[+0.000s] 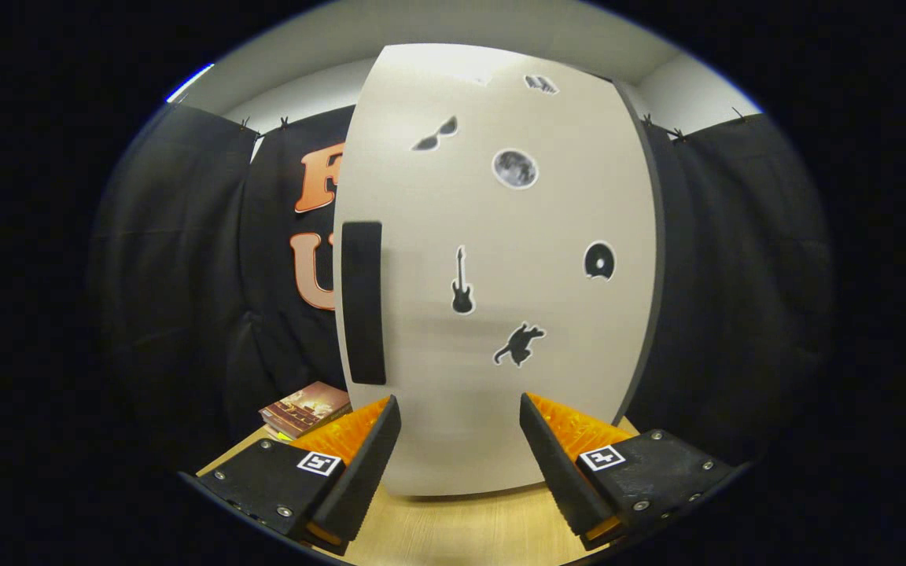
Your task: Open the shoe cabinet door, grab the shoes and put them into the shoe cabinet, then close the shoe cabinet door.
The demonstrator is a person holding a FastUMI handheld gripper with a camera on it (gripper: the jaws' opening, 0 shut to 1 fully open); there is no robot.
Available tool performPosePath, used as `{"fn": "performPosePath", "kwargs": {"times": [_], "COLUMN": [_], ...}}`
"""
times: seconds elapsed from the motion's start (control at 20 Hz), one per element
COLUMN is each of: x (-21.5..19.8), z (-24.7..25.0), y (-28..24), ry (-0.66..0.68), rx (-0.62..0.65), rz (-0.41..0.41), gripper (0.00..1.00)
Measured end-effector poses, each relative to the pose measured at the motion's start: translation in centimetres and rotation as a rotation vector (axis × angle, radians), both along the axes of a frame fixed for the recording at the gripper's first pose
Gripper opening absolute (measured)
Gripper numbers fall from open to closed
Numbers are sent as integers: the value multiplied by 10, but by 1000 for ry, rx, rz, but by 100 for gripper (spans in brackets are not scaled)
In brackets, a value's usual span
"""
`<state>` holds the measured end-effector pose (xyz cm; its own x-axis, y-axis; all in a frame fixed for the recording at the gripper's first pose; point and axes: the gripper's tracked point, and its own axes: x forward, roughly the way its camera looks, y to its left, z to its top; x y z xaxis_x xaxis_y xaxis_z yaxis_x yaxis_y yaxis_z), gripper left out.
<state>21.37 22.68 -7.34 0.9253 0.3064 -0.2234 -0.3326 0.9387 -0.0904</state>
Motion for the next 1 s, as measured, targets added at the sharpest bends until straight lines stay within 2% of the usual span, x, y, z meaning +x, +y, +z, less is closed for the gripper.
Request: {"fn": "performPosePath", "kwargs": {"times": [0.35,0.65,1.0], "x": [-83,-145,-163], "z": [95,139,161], "y": [-98,-163,-216], "ry": [-115,-158,-187], "rx": [-7,-3,-12], "rz": [-124,-224,-285], "gripper": [95,94,95]}}
